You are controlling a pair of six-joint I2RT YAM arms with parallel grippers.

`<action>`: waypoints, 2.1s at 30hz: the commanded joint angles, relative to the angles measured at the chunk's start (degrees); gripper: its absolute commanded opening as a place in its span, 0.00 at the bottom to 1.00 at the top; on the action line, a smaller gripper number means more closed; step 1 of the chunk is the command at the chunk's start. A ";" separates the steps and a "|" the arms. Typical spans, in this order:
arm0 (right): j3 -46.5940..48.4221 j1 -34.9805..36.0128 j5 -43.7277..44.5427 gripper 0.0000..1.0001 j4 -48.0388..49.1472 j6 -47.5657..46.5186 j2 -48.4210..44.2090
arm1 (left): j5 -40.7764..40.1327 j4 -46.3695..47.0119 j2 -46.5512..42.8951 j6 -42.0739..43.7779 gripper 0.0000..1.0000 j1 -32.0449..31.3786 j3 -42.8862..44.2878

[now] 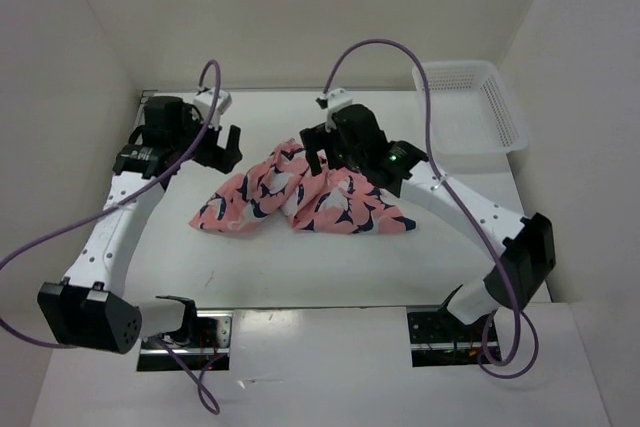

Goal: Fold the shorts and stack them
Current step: Move the shorts to the center of the board

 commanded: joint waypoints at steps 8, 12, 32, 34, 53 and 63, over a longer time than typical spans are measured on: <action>-26.17 -4.32 18.84 0.99 -0.11 25.52 -9.85 | -7.58 7.52 26.35 3.21 1.00 -14.66 15.91; -26.89 -4.85 19.55 0.99 -4.41 32.30 -5.82 | -5.12 3.29 43.09 5.30 1.00 -17.65 35.61; -21.10 -12.68 12.19 0.92 -5.29 32.58 15.01 | -0.48 -5.06 57.97 1.35 0.78 -14.67 33.89; -20.30 -12.68 8.58 0.90 -7.04 32.74 15.02 | 1.64 -5.06 56.66 1.88 0.71 -14.67 31.87; -19.42 -10.22 13.44 0.00 -1.43 38.38 4.36 | 1.92 -6.37 31.35 -4.01 0.00 -12.56 41.87; -9.14 -10.22 30.26 0.00 -4.34 27.40 -20.11 | 11.92 0.28 21.76 -18.14 0.00 -11.95 47.94</action>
